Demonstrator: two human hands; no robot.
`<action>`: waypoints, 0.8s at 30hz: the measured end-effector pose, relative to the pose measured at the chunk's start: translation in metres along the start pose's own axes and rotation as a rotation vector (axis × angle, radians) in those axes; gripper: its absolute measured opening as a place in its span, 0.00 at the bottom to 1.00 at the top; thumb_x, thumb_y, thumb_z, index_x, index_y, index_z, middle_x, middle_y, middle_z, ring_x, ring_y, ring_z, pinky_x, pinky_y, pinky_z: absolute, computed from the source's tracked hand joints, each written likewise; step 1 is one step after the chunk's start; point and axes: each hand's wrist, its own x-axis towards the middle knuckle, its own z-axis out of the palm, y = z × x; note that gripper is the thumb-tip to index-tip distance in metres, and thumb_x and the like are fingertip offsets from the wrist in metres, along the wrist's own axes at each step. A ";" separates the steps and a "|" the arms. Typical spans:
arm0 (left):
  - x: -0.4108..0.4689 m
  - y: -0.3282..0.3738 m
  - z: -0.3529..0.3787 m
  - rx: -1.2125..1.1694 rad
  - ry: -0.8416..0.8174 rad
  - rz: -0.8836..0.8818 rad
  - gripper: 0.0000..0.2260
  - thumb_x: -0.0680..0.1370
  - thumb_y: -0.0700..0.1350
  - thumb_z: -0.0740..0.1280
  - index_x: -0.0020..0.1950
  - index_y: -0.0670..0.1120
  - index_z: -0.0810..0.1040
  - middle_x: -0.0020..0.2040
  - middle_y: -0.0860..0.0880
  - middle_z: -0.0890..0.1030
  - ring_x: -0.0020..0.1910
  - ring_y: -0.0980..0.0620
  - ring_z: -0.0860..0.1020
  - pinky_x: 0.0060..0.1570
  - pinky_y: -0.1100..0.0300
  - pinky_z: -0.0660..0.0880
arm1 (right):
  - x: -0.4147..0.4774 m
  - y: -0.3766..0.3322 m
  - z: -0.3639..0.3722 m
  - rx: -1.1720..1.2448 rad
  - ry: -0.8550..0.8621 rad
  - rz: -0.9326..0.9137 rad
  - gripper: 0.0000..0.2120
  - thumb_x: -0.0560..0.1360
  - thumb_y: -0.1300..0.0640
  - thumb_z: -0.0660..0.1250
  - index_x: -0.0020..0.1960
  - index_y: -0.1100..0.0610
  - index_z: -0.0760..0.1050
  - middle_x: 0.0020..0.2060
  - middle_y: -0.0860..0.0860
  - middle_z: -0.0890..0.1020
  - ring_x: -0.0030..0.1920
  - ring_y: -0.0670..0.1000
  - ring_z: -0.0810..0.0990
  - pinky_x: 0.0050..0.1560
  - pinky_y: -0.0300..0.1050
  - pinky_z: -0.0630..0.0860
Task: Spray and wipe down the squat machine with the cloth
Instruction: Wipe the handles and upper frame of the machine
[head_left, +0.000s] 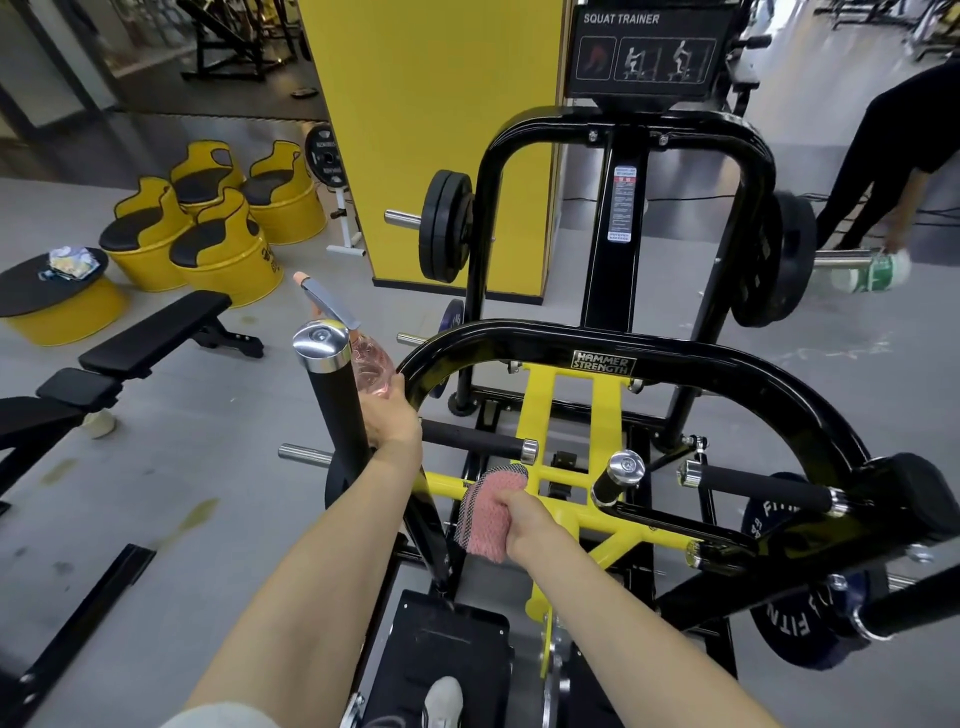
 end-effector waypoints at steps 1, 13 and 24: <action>0.003 -0.004 0.002 0.000 -0.003 -0.003 0.33 0.76 0.48 0.70 0.75 0.41 0.57 0.72 0.42 0.66 0.72 0.42 0.64 0.70 0.52 0.59 | -0.001 -0.001 -0.001 -0.005 0.005 -0.008 0.15 0.79 0.64 0.59 0.65 0.66 0.71 0.57 0.61 0.77 0.54 0.58 0.76 0.61 0.54 0.73; -0.055 -0.077 0.009 0.468 -0.280 0.343 0.27 0.77 0.48 0.68 0.72 0.42 0.64 0.68 0.40 0.64 0.65 0.41 0.65 0.63 0.49 0.65 | -0.001 -0.003 0.001 -0.148 0.058 -0.136 0.21 0.76 0.61 0.62 0.69 0.59 0.70 0.59 0.59 0.79 0.57 0.59 0.78 0.54 0.53 0.77; -0.040 -0.088 0.002 0.042 -0.944 -0.210 0.07 0.78 0.44 0.68 0.51 0.41 0.80 0.49 0.41 0.82 0.44 0.47 0.81 0.46 0.55 0.78 | -0.038 -0.023 -0.004 -0.353 -0.105 -0.386 0.22 0.76 0.70 0.58 0.66 0.54 0.64 0.59 0.60 0.77 0.53 0.56 0.78 0.48 0.49 0.78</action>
